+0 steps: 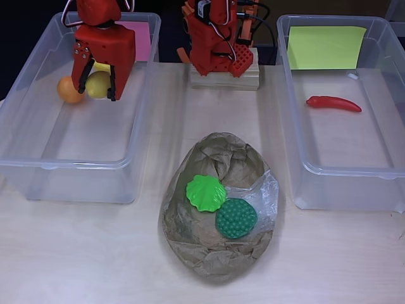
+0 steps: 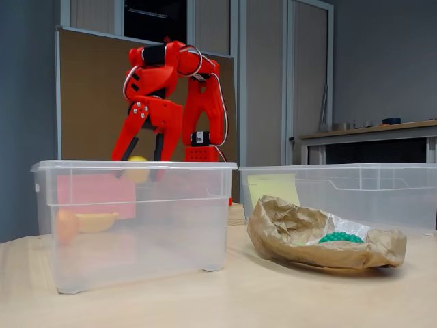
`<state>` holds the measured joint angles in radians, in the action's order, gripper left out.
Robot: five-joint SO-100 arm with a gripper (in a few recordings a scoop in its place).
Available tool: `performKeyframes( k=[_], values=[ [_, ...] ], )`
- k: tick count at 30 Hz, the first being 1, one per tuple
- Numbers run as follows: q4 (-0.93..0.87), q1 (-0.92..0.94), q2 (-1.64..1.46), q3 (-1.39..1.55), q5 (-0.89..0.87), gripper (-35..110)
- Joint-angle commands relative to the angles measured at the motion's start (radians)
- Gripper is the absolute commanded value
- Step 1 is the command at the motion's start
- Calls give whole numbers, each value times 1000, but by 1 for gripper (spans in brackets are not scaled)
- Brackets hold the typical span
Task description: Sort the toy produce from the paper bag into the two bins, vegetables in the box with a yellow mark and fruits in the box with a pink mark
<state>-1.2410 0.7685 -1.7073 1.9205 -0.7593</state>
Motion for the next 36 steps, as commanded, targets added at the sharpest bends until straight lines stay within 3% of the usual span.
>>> performKeyframes(
  k=[1, 12, 17, 24, 36],
  values=[
    [37, -5, -14, 69, -46, 41],
    [137, -124, -288, 118, 112, 47],
    [396, -313, -430, 152, 310, 44],
    [420, -574, -351, 156, 410, 41],
    [393, -888, 143, 77, 6, 37]
  ],
)
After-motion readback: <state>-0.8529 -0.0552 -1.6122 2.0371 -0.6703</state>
